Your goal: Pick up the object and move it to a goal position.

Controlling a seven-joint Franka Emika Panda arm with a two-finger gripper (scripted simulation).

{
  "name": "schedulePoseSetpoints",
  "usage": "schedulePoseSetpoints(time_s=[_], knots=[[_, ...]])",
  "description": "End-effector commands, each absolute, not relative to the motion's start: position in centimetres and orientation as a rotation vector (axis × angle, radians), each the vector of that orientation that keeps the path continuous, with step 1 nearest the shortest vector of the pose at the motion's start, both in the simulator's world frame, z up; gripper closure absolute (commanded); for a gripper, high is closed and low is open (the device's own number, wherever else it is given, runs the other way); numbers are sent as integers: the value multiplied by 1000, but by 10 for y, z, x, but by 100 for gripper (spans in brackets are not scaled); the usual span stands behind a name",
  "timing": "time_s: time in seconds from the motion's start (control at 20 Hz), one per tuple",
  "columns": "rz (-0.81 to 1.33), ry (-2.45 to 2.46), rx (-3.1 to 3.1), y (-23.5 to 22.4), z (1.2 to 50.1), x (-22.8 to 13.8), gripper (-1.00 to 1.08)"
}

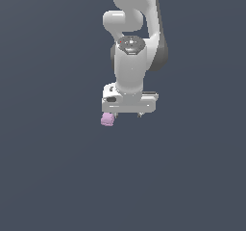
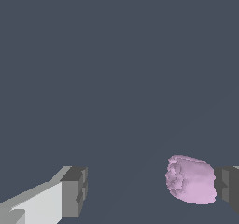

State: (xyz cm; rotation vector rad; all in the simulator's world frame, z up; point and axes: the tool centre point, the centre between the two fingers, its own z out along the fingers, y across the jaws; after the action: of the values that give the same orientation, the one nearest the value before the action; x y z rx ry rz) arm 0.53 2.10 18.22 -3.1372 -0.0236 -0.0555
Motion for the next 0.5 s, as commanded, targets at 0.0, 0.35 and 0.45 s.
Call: schedulePoseSetpoints(time_s=[0.0, 0.35, 0.45], knots=[[-55, -24, -3137, 21, 182, 5, -92], [-97, -50, -3145, 8, 193, 9, -92], [-107, -58, -3147, 5, 196, 11, -92]])
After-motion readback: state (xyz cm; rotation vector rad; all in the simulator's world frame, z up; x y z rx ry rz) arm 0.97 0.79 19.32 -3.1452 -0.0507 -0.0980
